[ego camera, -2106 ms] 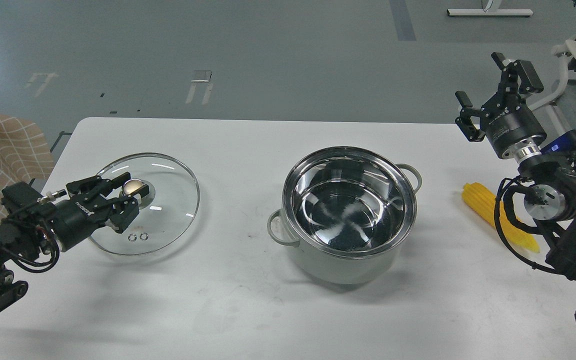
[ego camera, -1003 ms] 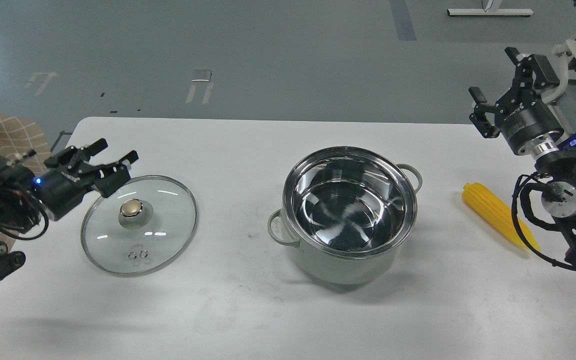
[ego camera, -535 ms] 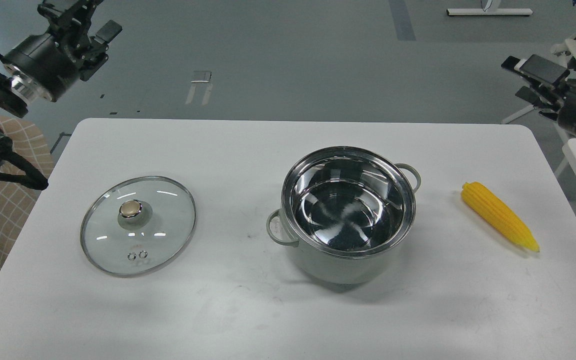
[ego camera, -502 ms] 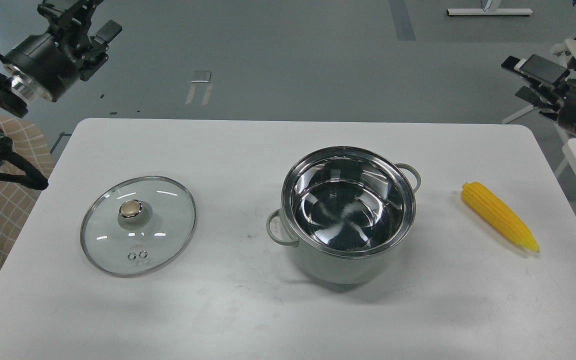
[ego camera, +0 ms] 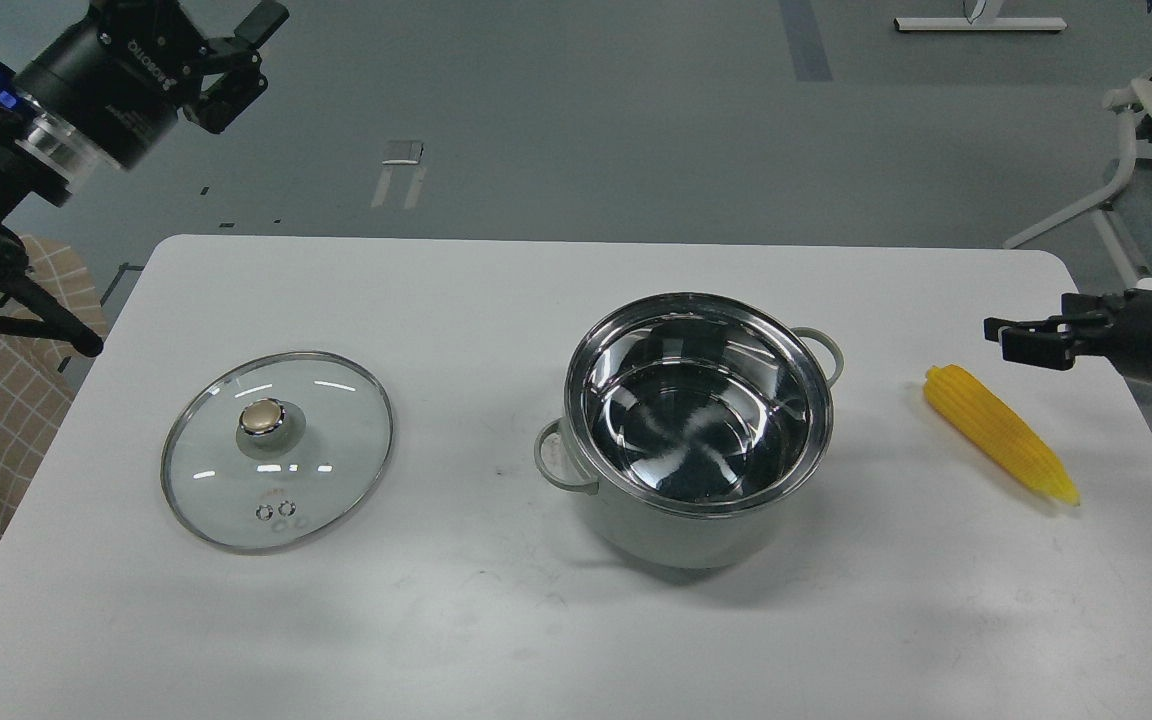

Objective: Open pot and put corn in
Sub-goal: 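Reach the right gripper down and grasp the yellow corn cob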

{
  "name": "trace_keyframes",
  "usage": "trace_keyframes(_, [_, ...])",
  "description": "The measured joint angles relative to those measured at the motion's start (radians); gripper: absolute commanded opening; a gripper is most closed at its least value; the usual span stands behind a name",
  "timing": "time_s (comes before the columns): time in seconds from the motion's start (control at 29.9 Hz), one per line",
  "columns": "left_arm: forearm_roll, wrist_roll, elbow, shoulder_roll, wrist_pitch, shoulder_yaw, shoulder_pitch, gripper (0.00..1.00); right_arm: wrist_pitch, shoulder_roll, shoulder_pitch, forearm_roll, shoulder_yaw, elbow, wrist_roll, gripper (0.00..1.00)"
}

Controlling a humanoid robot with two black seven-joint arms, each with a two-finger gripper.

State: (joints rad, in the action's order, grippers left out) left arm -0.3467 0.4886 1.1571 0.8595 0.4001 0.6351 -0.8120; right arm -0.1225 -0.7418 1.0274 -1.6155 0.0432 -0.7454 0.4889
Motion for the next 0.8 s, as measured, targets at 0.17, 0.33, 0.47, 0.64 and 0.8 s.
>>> trace_keyframes(0.17, [-0.001,0.000,0.020,0.001,-0.001,0.002,0.014,0.95,0.016,0.036,-0.004,-0.003,0.067,0.014,0.000,1.00])
trace_keyframes(0.33, [-0.001,0.000,0.024,0.004,-0.001,0.003,0.021,0.95,0.029,0.090,-0.014,-0.004,0.139,0.079,0.000,1.00])
trace_keyframes(0.47, [-0.001,0.000,0.025,0.002,-0.001,0.003,0.023,0.95,0.032,0.138,-0.031,-0.004,0.168,0.133,-0.001,0.95])
trace_keyframes(0.64, [-0.002,0.000,0.033,0.002,0.000,0.003,0.023,0.95,0.032,0.169,-0.049,-0.004,0.173,0.167,0.000,0.66])
trace_keyframes(0.8, [-0.002,0.000,0.039,0.002,0.000,0.003,0.025,0.95,0.032,0.172,-0.055,-0.004,0.203,0.170,0.000,0.38])
